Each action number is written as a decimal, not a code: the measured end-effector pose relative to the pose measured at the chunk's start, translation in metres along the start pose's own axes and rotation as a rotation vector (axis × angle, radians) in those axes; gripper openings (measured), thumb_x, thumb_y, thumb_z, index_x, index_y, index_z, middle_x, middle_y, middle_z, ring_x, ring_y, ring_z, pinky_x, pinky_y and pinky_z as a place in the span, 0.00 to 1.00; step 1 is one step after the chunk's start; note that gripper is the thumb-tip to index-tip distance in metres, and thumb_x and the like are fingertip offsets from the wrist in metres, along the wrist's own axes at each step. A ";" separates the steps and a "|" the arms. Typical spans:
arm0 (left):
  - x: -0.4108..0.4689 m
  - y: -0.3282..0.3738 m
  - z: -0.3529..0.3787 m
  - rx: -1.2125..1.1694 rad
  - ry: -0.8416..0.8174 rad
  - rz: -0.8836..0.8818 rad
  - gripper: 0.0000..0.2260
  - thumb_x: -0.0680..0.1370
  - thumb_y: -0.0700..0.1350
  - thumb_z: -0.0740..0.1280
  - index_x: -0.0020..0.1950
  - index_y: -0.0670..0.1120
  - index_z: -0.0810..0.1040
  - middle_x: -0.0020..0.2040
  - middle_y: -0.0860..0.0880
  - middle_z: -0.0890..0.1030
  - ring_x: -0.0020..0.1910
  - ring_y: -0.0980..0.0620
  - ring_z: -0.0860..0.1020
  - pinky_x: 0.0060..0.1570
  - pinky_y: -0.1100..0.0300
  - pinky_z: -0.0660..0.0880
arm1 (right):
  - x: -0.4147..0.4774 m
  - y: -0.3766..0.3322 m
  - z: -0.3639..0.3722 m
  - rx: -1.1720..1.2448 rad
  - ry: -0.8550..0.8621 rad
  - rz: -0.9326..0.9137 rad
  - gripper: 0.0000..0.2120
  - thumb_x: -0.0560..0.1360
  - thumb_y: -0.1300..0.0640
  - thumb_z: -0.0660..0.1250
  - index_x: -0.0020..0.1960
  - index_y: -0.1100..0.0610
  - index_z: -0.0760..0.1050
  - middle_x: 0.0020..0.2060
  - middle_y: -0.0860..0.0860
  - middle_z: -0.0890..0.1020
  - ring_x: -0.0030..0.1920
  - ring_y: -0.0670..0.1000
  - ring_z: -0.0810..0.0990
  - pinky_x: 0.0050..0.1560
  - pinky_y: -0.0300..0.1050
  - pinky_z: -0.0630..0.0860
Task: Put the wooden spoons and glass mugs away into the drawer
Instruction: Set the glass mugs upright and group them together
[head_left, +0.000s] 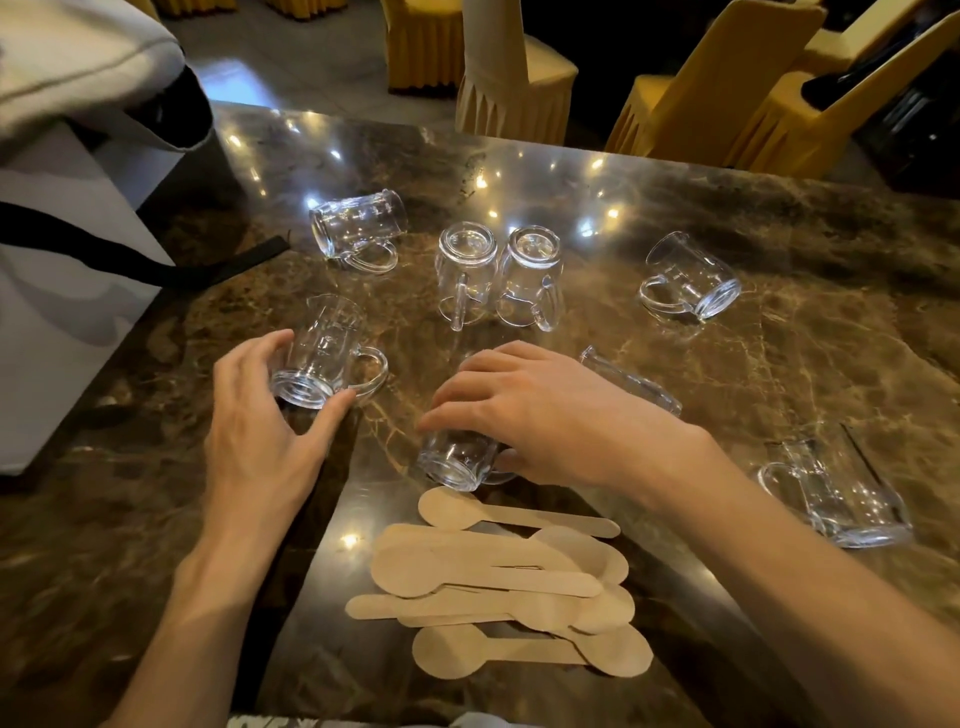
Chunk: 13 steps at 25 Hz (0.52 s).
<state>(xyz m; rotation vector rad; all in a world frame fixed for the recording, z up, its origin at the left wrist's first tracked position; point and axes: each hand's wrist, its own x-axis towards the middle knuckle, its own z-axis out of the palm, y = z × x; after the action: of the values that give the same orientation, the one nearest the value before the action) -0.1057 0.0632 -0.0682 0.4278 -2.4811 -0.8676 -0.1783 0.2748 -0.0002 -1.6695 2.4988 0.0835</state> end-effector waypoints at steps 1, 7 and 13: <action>-0.001 -0.001 0.001 -0.015 0.003 -0.019 0.30 0.69 0.47 0.74 0.68 0.45 0.67 0.64 0.42 0.69 0.57 0.63 0.64 0.55 0.61 0.68 | 0.000 0.000 0.001 -0.003 0.004 -0.008 0.32 0.70 0.55 0.73 0.71 0.45 0.66 0.67 0.47 0.73 0.69 0.51 0.68 0.68 0.50 0.64; -0.002 -0.002 0.003 -0.095 0.013 -0.074 0.29 0.69 0.49 0.74 0.66 0.46 0.67 0.62 0.44 0.70 0.59 0.57 0.68 0.55 0.59 0.71 | -0.004 -0.001 0.007 -0.002 0.049 -0.004 0.31 0.69 0.55 0.74 0.69 0.46 0.68 0.66 0.48 0.74 0.67 0.52 0.70 0.64 0.50 0.70; 0.006 0.006 -0.004 -0.042 -0.002 0.004 0.27 0.71 0.47 0.73 0.68 0.47 0.68 0.63 0.45 0.72 0.56 0.65 0.65 0.55 0.64 0.66 | -0.007 0.004 0.008 -0.024 0.090 -0.013 0.32 0.70 0.52 0.72 0.71 0.47 0.64 0.68 0.47 0.71 0.68 0.51 0.68 0.68 0.48 0.65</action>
<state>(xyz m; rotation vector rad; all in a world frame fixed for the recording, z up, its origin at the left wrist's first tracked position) -0.1092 0.0630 -0.0597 0.4082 -2.4598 -0.9169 -0.1788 0.2840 -0.0074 -1.7355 2.5614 0.0377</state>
